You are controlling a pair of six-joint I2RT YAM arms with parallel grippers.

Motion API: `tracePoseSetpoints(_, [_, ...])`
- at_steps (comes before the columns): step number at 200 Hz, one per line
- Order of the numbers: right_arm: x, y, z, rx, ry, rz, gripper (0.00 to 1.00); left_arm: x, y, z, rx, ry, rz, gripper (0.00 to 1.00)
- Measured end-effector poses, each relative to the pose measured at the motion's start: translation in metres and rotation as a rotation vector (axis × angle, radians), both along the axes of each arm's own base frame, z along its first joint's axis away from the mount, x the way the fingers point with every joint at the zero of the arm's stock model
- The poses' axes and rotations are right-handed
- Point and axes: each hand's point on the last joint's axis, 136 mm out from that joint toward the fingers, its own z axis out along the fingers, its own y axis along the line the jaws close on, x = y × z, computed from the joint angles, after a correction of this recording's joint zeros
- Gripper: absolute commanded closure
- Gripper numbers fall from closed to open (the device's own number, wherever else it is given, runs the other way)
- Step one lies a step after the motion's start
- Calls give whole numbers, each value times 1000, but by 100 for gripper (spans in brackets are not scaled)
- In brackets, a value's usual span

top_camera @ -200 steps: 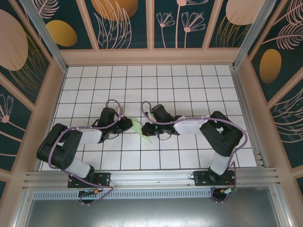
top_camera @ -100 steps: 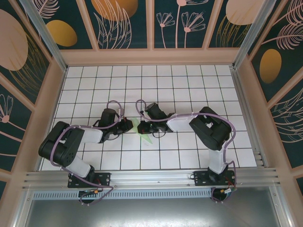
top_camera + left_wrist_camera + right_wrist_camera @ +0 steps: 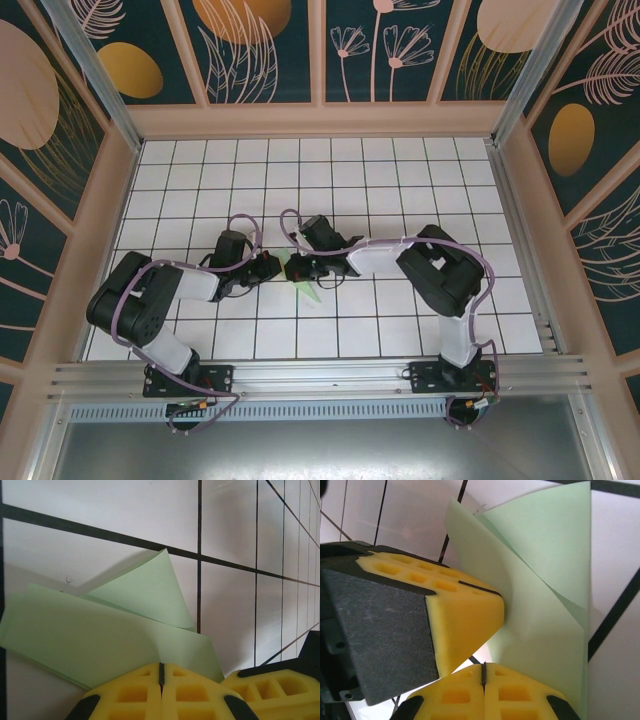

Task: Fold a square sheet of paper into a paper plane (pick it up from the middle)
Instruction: Fold the wing for the fifth time at the center of the table.

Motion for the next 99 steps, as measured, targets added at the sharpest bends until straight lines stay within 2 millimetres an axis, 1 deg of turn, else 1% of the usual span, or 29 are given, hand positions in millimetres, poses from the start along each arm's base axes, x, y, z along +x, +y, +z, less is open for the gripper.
tracePoseSetpoints(22, [-3, -2, -8, -21, 6, 15, 100, 1, 0, -1, 5, 6, 3, 97])
tracePoseSetpoints(41, [-4, -2, -9, -24, -2, 26, 100, 1, 1, -1, 10, 14, 5, 100])
tracePoseSetpoints(70, [-6, -3, -9, -25, -22, 49, 100, 2, 1, -2, 17, 29, 9, 100])
tracePoseSetpoints(99, [-17, -16, -9, -34, -30, 70, 100, 2, 2, -3, 26, 40, 17, 100])
